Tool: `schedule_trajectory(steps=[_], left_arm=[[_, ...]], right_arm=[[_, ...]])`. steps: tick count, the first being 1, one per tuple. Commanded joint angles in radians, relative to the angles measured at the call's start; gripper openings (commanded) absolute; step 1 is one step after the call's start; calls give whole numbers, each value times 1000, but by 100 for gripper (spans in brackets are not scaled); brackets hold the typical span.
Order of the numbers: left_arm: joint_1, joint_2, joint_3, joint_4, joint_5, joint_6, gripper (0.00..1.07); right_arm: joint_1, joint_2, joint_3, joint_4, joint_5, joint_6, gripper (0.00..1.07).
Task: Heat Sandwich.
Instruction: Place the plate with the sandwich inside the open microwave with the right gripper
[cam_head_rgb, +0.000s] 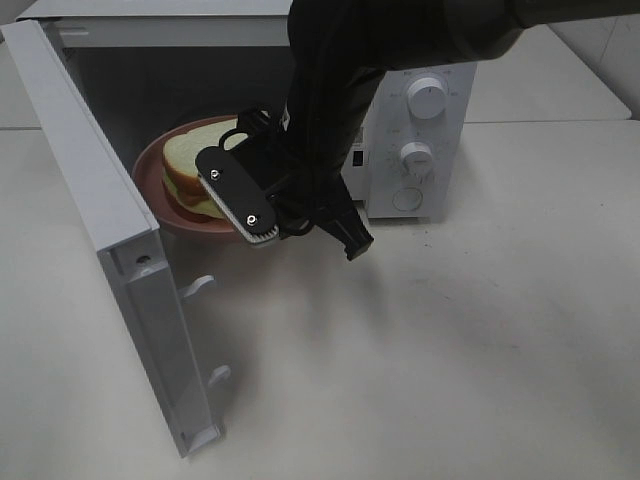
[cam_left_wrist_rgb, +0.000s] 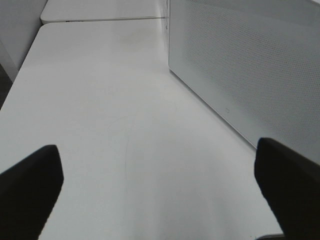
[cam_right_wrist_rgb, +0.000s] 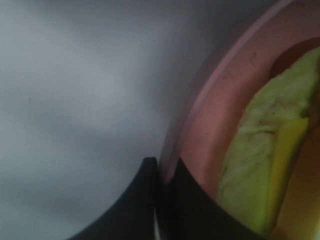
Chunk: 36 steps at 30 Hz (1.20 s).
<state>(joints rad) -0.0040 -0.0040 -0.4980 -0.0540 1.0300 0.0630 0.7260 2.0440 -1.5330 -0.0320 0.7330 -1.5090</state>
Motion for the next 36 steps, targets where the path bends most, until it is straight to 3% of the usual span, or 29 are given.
schedule_trajectory(steps=[1,36], left_arm=[[-1,-27,3,-2,-1,-3,100],[-1,-27,3,-2,-1,-3,100]], right_arm=[[-5,28,-60,-12,-9,44,1],[-63,315,-508,-51,47,206,2]])
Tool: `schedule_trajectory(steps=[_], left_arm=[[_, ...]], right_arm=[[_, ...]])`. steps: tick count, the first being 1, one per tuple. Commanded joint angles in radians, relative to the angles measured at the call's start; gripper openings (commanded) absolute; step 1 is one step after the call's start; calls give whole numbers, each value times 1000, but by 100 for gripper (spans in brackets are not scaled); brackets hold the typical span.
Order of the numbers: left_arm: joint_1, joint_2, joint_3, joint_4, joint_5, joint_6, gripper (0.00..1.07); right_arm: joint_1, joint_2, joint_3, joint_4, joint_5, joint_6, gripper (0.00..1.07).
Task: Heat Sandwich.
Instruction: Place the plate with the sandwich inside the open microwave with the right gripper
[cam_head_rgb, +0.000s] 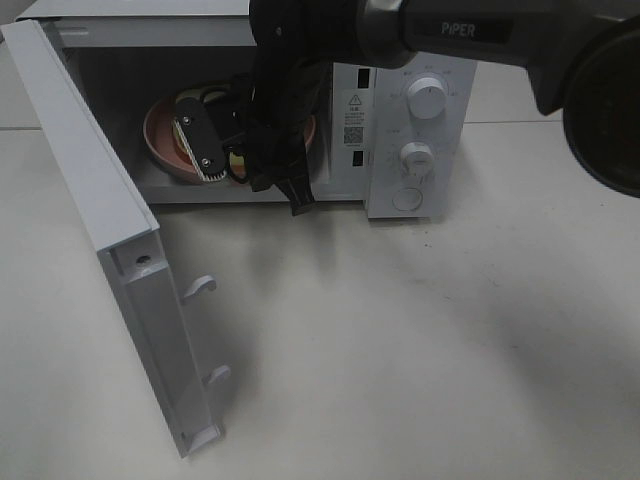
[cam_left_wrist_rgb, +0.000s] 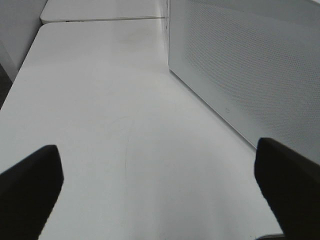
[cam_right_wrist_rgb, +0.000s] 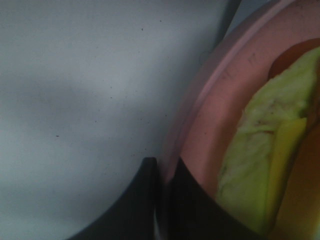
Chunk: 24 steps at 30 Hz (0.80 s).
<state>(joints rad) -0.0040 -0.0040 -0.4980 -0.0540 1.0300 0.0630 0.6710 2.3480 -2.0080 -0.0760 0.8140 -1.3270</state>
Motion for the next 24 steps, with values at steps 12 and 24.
schedule_trajectory(steps=[12,24], left_arm=[[-1,-27,3,-2,-1,-3,100],[-1,-27,3,-2,-1,-3,100]], right_arm=[[-20,88,-113,-45,-61,29,2],[-37,95,-113,-43,-149,29,8]])
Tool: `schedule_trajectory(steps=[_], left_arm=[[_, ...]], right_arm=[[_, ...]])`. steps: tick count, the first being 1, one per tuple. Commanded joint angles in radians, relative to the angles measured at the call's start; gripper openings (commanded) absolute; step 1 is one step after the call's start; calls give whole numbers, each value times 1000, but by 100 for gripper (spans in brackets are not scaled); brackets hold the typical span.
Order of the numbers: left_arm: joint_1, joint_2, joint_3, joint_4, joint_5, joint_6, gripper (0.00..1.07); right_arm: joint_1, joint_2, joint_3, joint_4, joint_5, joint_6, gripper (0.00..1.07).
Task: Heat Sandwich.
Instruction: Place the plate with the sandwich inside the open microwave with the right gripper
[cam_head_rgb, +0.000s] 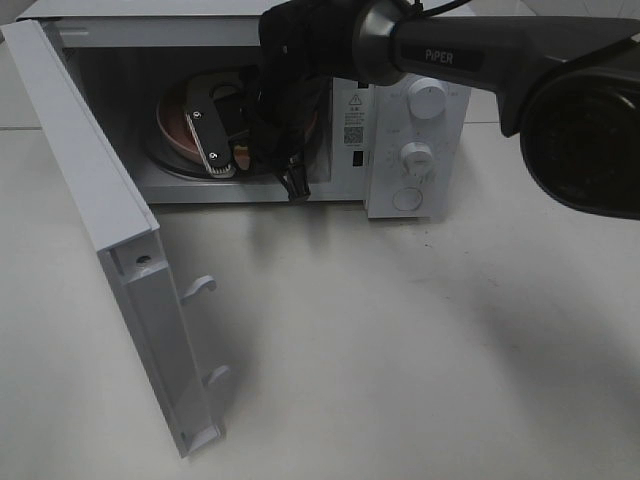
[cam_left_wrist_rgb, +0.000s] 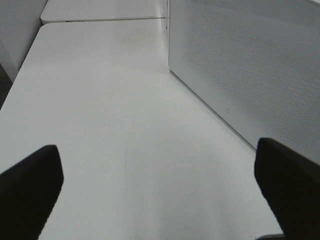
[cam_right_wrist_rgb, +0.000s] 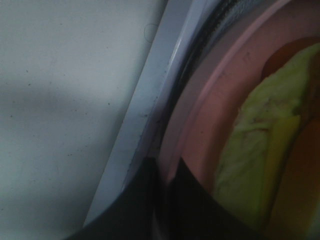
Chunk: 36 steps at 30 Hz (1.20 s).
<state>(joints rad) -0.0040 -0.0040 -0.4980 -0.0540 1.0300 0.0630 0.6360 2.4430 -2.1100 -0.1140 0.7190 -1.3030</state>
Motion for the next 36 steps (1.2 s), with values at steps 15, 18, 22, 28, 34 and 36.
schedule_trajectory(steps=[15,18,22,28,34,36], left_arm=[[-1,-27,3,-2,-1,-3,100],[-1,-27,3,-2,-1,-3,100],[-1,-27,3,-2,-1,-3,100],[-1,-27,3,-2,-1,-3,100],[-1,-27,3,-2,-1,-3,100],[-1,-27,3,-2,-1,-3,100]], right_arm=[[-2,-3,-5,22,-48,198,75],[-2,-11,-5,40,-30,199,85],[-2,-36,17,46,-53,196,84],[-2,-109,163,43,-142,170,81],[-2,-175,285,43,-232,170,80],[4,-222,357,36,-267,168,80]])
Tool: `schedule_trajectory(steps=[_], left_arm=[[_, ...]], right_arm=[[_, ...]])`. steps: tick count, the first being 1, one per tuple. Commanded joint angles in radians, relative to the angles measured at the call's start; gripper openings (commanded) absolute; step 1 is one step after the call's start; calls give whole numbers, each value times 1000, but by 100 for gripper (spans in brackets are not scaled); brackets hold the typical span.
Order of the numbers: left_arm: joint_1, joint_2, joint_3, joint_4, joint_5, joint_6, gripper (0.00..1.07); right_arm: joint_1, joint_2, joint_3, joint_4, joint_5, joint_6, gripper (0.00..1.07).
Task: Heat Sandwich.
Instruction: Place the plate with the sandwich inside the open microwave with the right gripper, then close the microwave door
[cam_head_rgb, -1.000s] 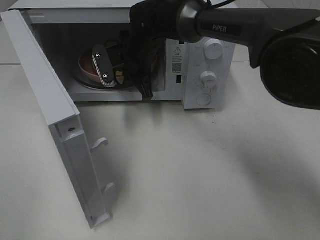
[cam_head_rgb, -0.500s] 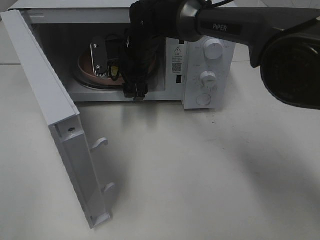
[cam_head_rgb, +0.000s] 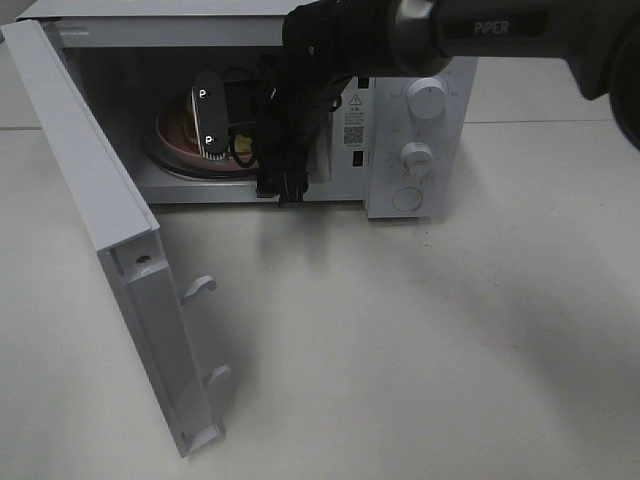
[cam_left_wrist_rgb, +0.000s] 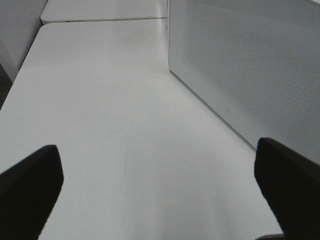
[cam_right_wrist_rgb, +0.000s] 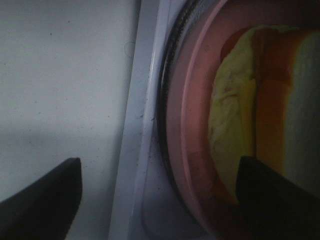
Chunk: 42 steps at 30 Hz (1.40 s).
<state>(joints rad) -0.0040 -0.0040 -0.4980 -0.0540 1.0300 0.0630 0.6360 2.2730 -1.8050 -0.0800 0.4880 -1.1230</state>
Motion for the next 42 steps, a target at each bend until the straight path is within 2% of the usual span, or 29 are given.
schedule_trajectory(steps=[1,6,17,21,26,30,42], left_arm=[[-1,-27,3,-2,-1,-3,100],[-1,-27,3,-2,-1,-3,100],[-1,-27,3,-2,-1,-3,100],[-1,-27,3,-2,-1,-3,100],[-1,-27,3,-2,-1,-3,100],[-1,-27,3,-2,-1,-3,100],[-1,-27,3,-2,-1,-3,100]], right_arm=[[4,-69,79,2,-48,-13,80],[7,-147,197,-42,-60,-18,79],[7,-315,405,-44,-79,35,78],[7,-414,517,-44,-110,137,78],[7,-468,569,-44,-109,193,78],[7,-574,682,-49,-110,329,77],[7,-752,844,-50,-32,568,77]])
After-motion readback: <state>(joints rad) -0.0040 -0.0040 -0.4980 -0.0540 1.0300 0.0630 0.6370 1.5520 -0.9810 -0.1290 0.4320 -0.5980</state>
